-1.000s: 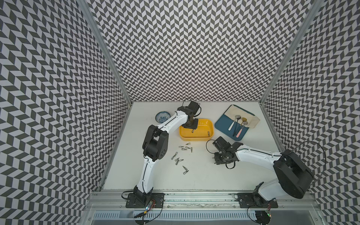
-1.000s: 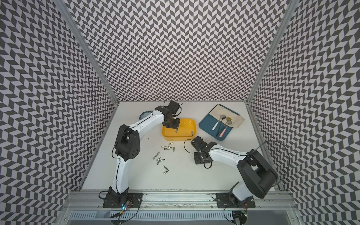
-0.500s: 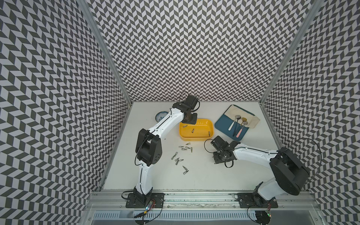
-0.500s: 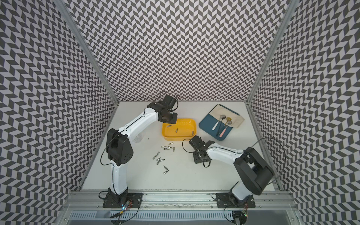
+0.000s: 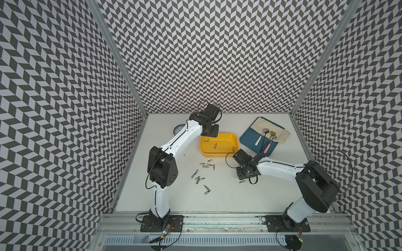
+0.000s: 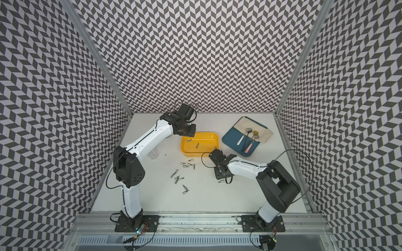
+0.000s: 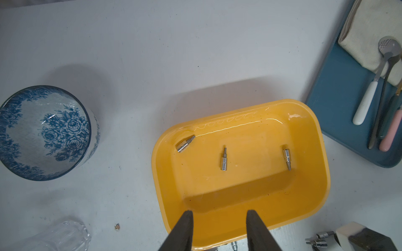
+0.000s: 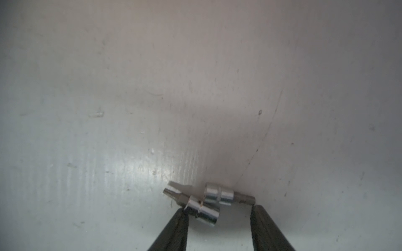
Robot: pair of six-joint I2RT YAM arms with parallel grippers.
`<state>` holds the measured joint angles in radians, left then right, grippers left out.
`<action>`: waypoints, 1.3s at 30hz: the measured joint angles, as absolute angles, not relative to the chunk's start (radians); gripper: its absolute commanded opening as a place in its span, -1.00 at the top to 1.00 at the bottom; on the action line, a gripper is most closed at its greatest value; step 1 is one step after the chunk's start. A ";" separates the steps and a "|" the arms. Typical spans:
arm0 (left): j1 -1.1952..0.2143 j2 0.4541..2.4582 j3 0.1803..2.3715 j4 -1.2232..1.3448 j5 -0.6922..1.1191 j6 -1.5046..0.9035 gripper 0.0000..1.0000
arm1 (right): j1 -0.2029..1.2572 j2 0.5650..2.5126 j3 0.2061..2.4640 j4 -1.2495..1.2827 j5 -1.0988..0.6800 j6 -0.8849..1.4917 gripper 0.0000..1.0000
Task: Put the bit on the desktop into the storage box
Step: Pick up the screwdriver bit from the center of the board.
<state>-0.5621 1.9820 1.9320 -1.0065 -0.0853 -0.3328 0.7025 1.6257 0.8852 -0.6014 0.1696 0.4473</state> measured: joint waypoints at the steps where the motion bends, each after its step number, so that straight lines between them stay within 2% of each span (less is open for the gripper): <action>1: -0.562 1.980 1.931 -1.008 -0.085 -0.333 0.12 | 0.697 1.630 0.890 -0.601 0.171 0.442 -0.02; 19: -0.562 1.934 1.858 -1.005 -0.086 -0.333 0.12 | 0.645 1.679 0.946 -0.599 0.154 0.383 0.03; 29: -0.562 1.844 1.795 -1.000 -0.091 -0.334 0.12 | 0.626 1.684 0.953 -0.588 0.114 0.360 0.06; 39: -0.562 1.811 1.728 -0.991 -0.093 -0.340 0.12 | 0.626 1.689 0.960 -0.577 0.077 0.356 0.22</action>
